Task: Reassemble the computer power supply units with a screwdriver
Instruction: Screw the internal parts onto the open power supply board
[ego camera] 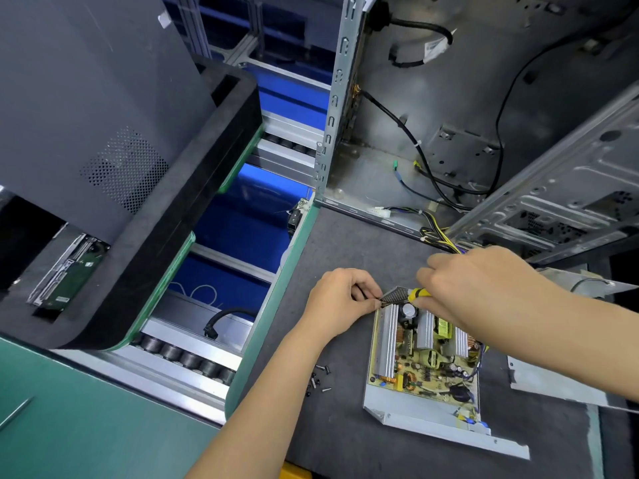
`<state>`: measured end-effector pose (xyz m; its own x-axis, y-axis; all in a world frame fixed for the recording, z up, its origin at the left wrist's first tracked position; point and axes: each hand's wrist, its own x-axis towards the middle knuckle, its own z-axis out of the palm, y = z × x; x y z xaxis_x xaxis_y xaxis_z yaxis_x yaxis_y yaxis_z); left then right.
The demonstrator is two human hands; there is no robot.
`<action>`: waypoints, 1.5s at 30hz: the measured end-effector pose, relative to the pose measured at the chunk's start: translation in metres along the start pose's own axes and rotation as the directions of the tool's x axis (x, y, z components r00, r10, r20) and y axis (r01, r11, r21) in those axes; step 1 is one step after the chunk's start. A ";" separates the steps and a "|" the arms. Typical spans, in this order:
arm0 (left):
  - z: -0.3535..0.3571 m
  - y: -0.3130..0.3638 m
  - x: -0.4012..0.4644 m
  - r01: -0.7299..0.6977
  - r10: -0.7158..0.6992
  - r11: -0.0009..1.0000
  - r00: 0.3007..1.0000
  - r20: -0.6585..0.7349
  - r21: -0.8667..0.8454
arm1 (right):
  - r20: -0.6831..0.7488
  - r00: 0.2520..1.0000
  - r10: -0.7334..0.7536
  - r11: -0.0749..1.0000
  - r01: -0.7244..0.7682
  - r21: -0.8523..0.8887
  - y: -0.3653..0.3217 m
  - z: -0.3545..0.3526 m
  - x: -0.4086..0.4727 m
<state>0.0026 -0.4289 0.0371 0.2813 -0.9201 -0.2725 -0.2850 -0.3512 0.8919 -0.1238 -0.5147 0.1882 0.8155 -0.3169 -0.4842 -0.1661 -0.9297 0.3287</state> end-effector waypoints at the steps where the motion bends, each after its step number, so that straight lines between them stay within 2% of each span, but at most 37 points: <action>1: 0.000 0.000 0.000 -0.001 0.001 1.000 1.000 0.001 -0.001 | 0.003 1.000 0.005 1.000 -0.005 -0.014 -0.002 -0.001 0.001; 4: 0.001 0.000 0.000 0.002 -0.002 1.000 1.000 -0.002 -0.007 | -0.003 1.000 0.024 0.999 -0.024 -0.047 -0.006 -0.002 0.000; 9: 0.001 -0.001 0.000 -0.001 0.001 1.000 1.000 -0.007 -0.012 | 0.047 0.995 0.086 0.996 -0.088 0.031 -0.005 -0.002 -0.006; 13: 0.002 -0.002 0.000 -0.001 0.001 1.000 1.000 -0.013 -0.016 | 0.099 0.985 0.139 0.990 -0.138 -0.018 -0.004 0.003 -0.003; 18: 0.002 -0.003 0.000 0.005 -0.005 1.000 1.000 -0.015 -0.022 | 0.104 0.989 0.110 0.992 -0.102 -0.079 -0.011 0.007 -0.004; 23: 0.001 -0.003 0.000 -0.002 0.002 1.000 1.000 -0.007 -0.025 | 0.093 0.986 0.138 0.990 -0.135 -0.036 -0.015 0.004 -0.010; 27: 0.001 -0.003 0.000 0.003 -0.003 1.000 1.000 -0.010 -0.023 | 0.152 0.977 0.147 0.989 -0.148 -0.010 -0.012 -0.006 -0.007; 35: 0.002 -0.002 0.000 0.001 -0.001 1.000 1.000 -0.012 -0.006 | 0.107 0.990 0.087 0.992 -0.076 -0.105 -0.015 -0.009 0.001; 38: 0.002 -0.002 0.000 -0.003 0.002 1.000 1.000 -0.014 -0.007 | 0.071 0.995 0.069 0.994 -0.063 -0.088 -0.012 -0.005 0.003; 45: 0.001 -0.002 0.000 0.003 -0.003 1.000 1.000 -0.011 -0.008 | 0.118 0.985 0.127 0.991 -0.131 0.024 -0.011 -0.004 -0.004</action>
<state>0.0019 -0.4283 0.0354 0.2922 -0.9171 -0.2711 -0.2767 -0.3524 0.8940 -0.1230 -0.5024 0.1892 0.7170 -0.4523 -0.5304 -0.2845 -0.8845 0.3697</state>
